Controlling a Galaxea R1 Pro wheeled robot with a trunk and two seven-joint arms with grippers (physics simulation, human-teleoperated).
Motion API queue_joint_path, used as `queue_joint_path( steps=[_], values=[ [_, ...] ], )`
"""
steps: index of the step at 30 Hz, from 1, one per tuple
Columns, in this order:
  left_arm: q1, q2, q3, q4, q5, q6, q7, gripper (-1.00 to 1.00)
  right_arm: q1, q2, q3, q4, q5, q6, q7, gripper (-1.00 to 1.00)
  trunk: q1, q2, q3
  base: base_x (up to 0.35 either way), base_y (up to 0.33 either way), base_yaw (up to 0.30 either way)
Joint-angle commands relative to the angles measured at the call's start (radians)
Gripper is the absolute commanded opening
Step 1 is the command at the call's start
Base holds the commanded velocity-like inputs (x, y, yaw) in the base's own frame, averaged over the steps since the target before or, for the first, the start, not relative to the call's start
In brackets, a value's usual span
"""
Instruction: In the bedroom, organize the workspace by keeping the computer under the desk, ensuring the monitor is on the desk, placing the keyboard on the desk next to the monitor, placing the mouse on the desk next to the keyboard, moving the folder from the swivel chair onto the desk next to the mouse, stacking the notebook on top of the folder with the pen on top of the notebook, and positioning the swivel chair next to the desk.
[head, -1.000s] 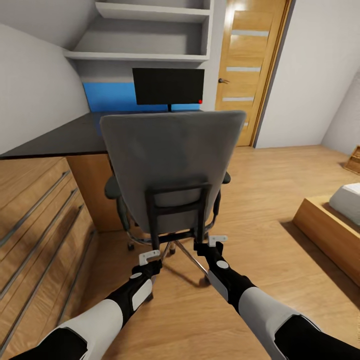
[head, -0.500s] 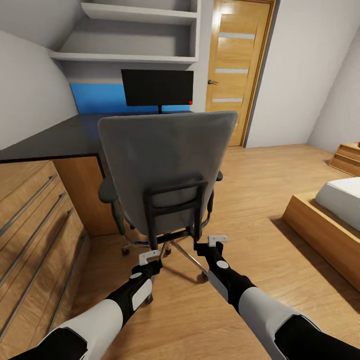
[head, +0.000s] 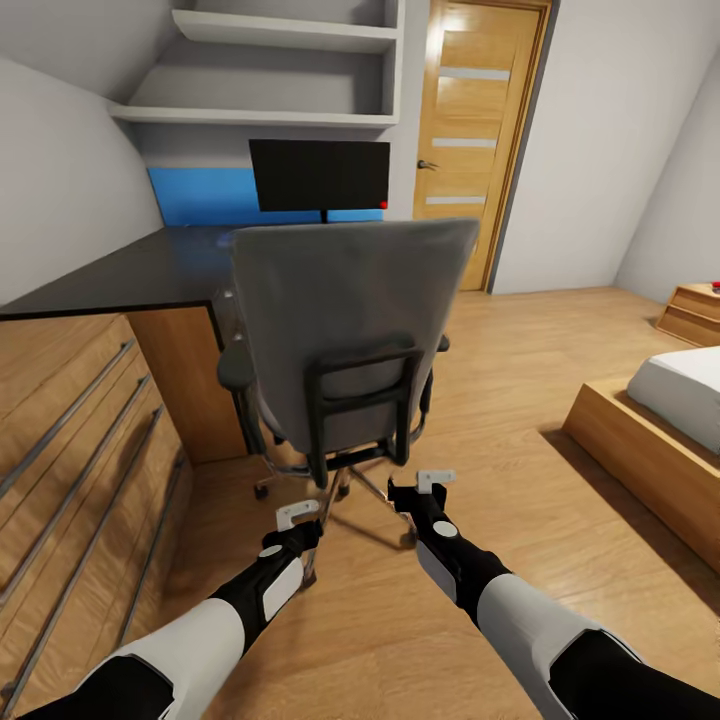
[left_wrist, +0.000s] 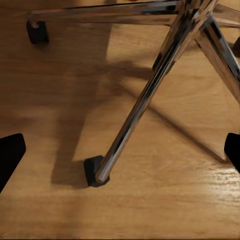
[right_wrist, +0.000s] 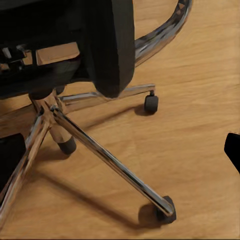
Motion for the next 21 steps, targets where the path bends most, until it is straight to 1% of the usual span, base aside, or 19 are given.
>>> queue_joint_path(
  steps=[1, 7, 9, 11, 12, 13, 14, 16, 17, 18, 19, 21],
  values=[
    [-0.001, 0.001, -0.008, 0.0, 0.01, -0.004, 0.005, 1.0, -0.001, -0.001, 0.008, 0.001, -0.009, -0.004, -0.006, 1.0, -0.001, 0.0, -0.001, -0.125, 0.082, 0.0],
    [-0.001, 0.003, -0.006, 0.001, 0.014, -0.005, 0.01, 1.0, -0.001, -0.002, 0.008, 0.001, -0.009, -0.004, -0.005, 1.0, -0.001, 0.0, -0.001, -0.053, 0.035, 0.0],
    [-0.001, 0.01, -0.004, 0.001, 0.02, -0.006, 0.011, 1.0, -0.001, -0.001, 0.008, 0.001, -0.009, -0.004, -0.005, 1.0, -0.001, 0.0, -0.001, -0.012, 0.008, 0.0],
    [-0.001, 0.025, -0.002, 0.001, 0.039, -0.006, 0.012, 1.0, -0.001, -0.001, 0.008, 0.002, -0.009, -0.004, -0.005, 1.0, -0.001, 0.0, -0.001, -0.006, 0.004, 0.0],
    [-0.001, 0.036, -0.001, 0.001, 0.063, -0.006, 0.012, 1.0, -0.001, -0.002, 0.008, 0.002, -0.009, -0.004, -0.005, 1.0, -0.001, 0.0, -0.001, -0.004, 0.002, 0.0],
    [-0.001, 0.042, -0.001, 0.001, 0.078, -0.006, 0.012, 1.0, -0.001, -0.001, 0.008, 0.002, -0.009, -0.004, -0.005, 1.0, -0.001, 0.0, -0.001, -0.003, 0.002, 0.0],
    [-0.001, 0.054, 0.0, 0.001, 0.112, -0.006, 0.012, 1.0, -0.001, -0.001, 0.008, 0.002, -0.008, -0.005, -0.005, 1.0, -0.001, 0.0, -0.001, -0.002, 0.001, 0.0],
    [-0.001, 0.065, 0.0, 0.001, 0.15, -0.006, 0.011, 1.0, -0.001, -0.001, 0.009, 0.002, -0.008, -0.005, -0.005, 1.0, -0.001, 0.0, -0.001, -0.001, 0.001, 0.003],
    [-0.001, 0.082, 0.0, 0.001, 0.199, -0.006, 0.009, 1.0, -0.001, -0.001, 0.009, 0.002, -0.008, -0.005, -0.005, 1.0, -0.001, 0.0, -0.001, -0.001, 0.0, 0.048],
    [-0.001, 0.095, -0.001, 0.0, 0.229, -0.006, 0.009, 1.0, -0.001, 0.0, 0.008, 0.002, -0.008, -0.006, -0.005, 1.0, -0.001, 0.0, -0.001, 0.0, 0.0, 0.108],
    [-0.001, 0.102, -0.001, 0.0, 0.246, -0.006, 0.009, 1.0, -0.001, 0.0, 0.008, 0.002, -0.008, -0.006, -0.006, 1.0, -0.001, 0.0, 0.0, 0.0, 0.0, 0.166],
    [-0.001, 0.105, -0.001, 0.0, 0.252, -0.006, 0.009, 1.0, -0.001, 0.0, 0.008, 0.002, -0.009, -0.006, -0.006, 1.0, -0.001, 0.0, 0.0, 0.0, 0.0, 0.191]
  ],
)
